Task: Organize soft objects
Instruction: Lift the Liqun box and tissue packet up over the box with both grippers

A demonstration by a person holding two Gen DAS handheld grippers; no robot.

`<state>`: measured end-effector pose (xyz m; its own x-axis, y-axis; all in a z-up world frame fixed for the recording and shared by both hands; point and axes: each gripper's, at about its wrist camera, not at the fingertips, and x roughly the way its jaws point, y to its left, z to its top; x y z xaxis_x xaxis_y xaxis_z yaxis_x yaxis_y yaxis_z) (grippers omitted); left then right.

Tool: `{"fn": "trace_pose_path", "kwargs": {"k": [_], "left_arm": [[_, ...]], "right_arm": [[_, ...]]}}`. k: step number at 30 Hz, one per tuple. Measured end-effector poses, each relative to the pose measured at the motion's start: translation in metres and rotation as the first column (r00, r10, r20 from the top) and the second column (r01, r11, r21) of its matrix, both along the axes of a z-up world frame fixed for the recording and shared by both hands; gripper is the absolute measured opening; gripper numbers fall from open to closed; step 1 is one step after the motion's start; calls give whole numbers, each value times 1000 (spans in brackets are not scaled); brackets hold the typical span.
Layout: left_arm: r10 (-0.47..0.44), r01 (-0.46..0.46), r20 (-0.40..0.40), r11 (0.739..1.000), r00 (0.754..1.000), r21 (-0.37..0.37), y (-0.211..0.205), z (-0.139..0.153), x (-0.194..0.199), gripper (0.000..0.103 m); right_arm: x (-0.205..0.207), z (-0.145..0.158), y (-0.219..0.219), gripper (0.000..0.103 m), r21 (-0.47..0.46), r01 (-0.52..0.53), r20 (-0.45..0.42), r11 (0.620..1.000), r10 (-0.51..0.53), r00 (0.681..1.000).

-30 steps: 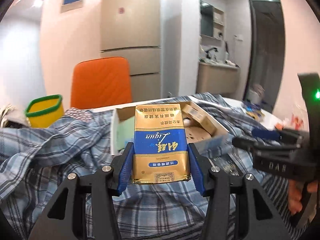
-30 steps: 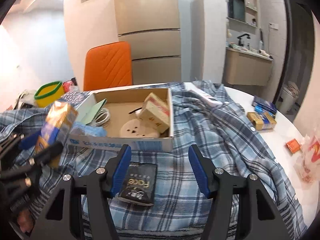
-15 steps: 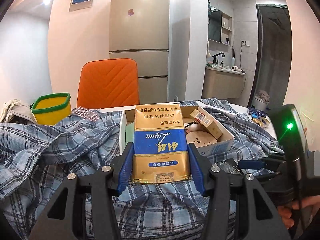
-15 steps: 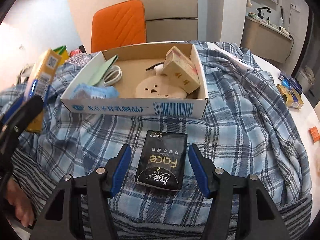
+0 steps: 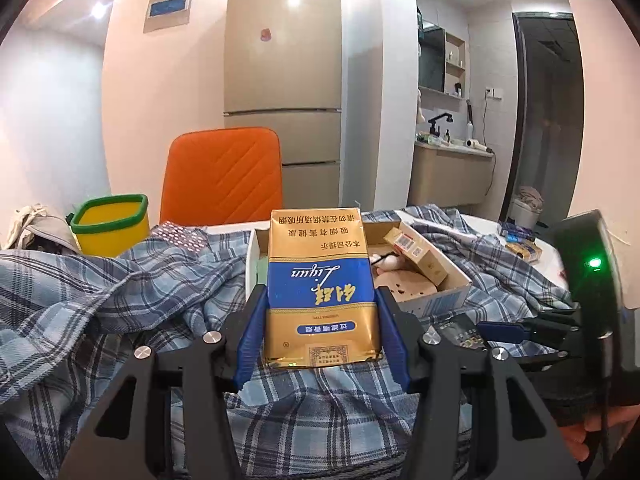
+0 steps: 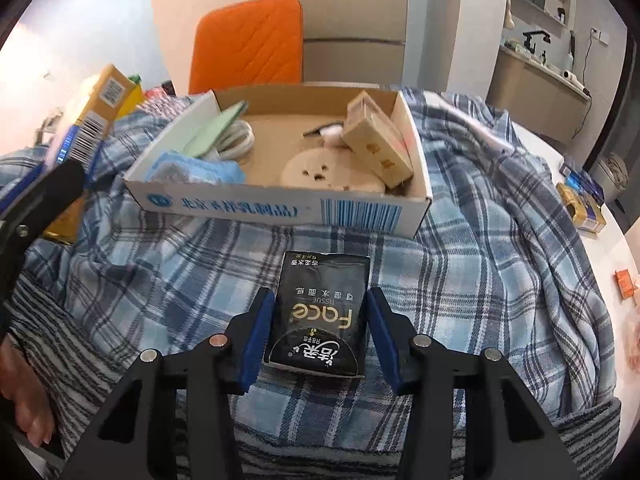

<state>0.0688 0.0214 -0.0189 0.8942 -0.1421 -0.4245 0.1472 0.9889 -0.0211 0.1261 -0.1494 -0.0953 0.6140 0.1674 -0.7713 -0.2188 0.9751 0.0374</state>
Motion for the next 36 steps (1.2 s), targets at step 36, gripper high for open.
{"fn": "trace_pose_path", "kwargs": {"k": [36], "left_arm": [[125,-108,410,992,904,-64,1,84,-37,52]], "right_arm": [[-76,130,-25,50,82,-8,695,997,-51,717]]}}
